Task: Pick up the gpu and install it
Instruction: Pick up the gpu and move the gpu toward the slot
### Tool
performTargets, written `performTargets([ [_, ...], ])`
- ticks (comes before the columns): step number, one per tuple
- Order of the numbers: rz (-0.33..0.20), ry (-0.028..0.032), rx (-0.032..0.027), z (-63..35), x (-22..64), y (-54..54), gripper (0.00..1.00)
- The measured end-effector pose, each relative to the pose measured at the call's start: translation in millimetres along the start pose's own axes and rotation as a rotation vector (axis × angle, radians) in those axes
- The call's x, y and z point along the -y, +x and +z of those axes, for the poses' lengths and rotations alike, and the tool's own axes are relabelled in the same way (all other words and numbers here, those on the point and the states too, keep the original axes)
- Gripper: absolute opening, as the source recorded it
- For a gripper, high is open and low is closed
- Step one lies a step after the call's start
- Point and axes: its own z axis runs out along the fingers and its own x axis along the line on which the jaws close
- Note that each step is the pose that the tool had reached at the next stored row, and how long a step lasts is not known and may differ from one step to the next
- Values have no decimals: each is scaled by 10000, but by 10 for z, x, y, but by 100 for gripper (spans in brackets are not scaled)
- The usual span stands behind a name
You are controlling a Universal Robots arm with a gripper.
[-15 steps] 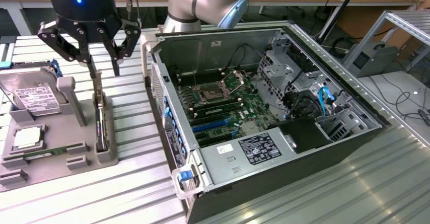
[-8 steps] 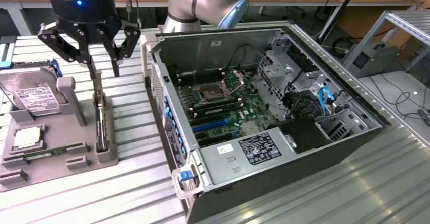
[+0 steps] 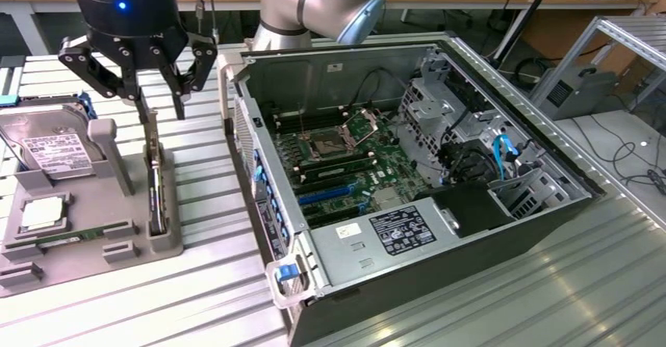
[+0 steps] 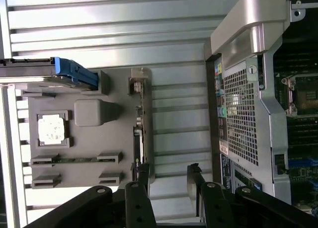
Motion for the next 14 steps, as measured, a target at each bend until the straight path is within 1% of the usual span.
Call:
performTargets([
  [14,0,0,-1,31,5,16,44],
])
